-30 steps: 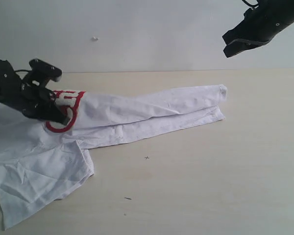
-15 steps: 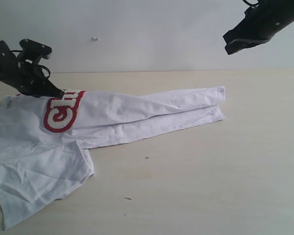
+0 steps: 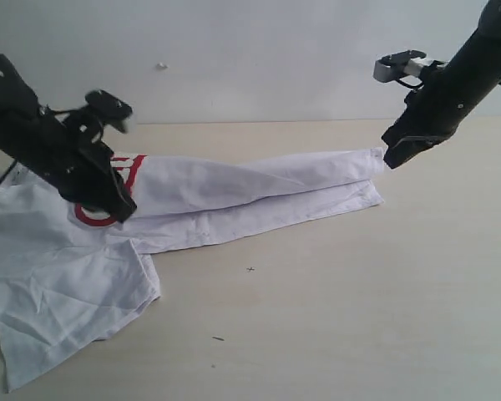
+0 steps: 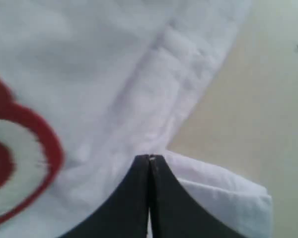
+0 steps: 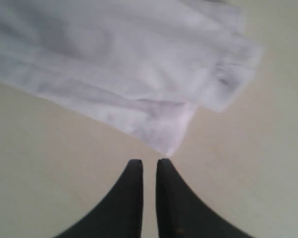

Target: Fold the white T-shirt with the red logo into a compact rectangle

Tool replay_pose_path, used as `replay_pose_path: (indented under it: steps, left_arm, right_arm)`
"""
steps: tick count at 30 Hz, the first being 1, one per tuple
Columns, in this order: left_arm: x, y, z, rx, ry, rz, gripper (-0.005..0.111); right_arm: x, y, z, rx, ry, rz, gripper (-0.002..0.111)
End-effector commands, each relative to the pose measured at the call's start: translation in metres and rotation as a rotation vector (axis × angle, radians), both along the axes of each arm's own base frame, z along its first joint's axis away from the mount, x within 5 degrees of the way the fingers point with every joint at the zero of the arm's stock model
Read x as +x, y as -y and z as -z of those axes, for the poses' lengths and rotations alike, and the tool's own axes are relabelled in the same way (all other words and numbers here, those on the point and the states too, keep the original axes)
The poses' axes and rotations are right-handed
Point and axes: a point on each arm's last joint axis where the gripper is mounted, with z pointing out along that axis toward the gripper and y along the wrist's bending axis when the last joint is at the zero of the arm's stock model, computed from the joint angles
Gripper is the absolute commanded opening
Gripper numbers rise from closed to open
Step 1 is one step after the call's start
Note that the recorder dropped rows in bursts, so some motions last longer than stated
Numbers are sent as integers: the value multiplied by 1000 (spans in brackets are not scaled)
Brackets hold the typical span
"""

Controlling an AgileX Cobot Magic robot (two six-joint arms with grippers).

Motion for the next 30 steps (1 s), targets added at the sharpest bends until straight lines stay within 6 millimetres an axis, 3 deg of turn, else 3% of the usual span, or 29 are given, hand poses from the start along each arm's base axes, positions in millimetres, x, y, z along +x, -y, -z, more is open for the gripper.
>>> replay_pose_path:
  steps: [1,8,11,16,18,20,23,26,30]
  left_arm:
    - [-21,10,21,33,-10,47,0]
    - [-39,3,63,85,-96,-39,0]
    - [-61,-7,79,182,-261,16,0]
    - [-89,-29,84,404,-493,52,0]
    - [-99,-33,77,442,-608,80,0]
    - [-99,-31,66,410,-569,84,0]
    - [-85,-34,32,334,-323,26,0]
    - [-70,-47,-9,252,-53,-77,0]
    - [-66,-59,-29,219,58,-140,0]
  right_arm:
    - [0,-10,-11,116,34,-51,0]
    - [-2,-11,-26,117,79,-45,0]
    - [-2,-11,-29,116,87,-43,0]
    - [-1,-10,-30,112,102,-36,0]
    - [0,-12,-31,135,106,-28,0]
    - [-1,-17,-31,147,106,-54,10]
    - [-6,-41,-25,130,106,-223,36]
    - [-17,-70,-4,24,107,-477,37]
    - [-16,-74,9,-204,119,-519,37]
